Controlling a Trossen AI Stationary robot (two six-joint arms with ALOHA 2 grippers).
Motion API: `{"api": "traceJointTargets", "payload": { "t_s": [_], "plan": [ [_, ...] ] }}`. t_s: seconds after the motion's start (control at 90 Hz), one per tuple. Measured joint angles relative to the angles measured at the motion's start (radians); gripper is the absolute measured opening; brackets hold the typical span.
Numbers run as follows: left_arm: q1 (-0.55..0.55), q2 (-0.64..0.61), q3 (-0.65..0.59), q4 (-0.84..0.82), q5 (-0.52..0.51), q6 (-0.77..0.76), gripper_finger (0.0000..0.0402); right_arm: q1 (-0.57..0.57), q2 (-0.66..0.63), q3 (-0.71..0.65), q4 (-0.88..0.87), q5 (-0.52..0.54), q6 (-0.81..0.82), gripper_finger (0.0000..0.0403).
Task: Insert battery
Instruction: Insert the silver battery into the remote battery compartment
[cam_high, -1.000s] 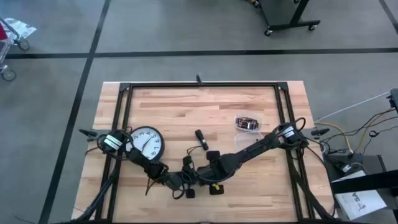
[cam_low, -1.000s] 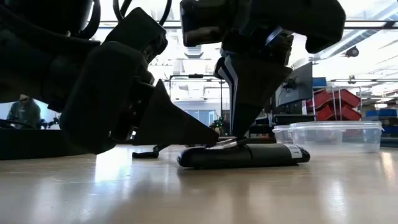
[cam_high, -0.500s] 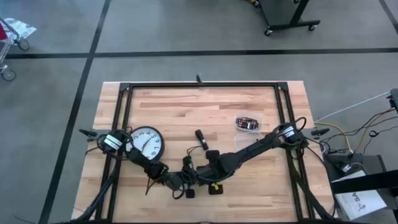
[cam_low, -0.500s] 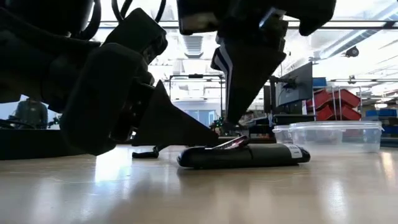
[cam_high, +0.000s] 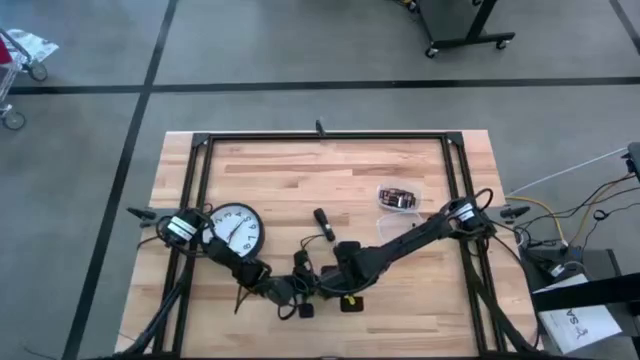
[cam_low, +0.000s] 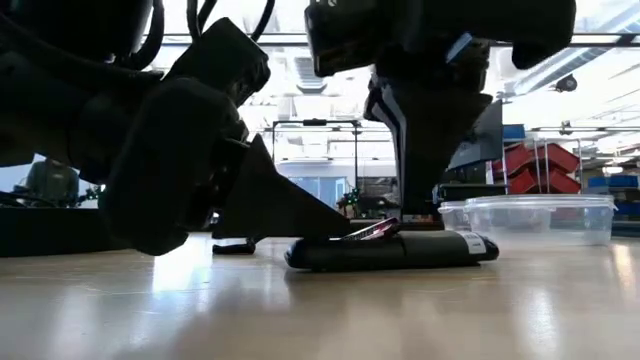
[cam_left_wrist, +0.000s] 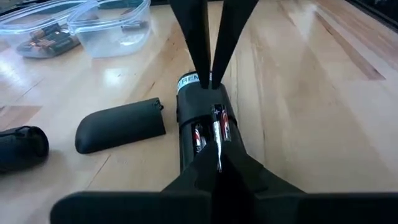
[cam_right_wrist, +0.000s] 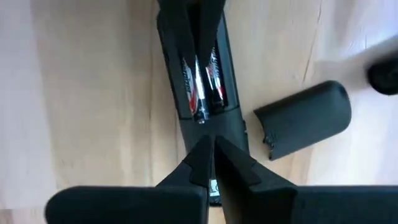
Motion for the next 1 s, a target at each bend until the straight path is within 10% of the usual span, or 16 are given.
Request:
{"api": "traceJointTargets", "payload": {
  "t_s": [1.0],
  "plan": [
    [0.002, -0.001, 0.000, -0.017, -0.002, -0.003, 0.0000, 0.010, 0.043, -0.033, 0.135, 0.001, 0.003, 0.0000]
  ]
}}
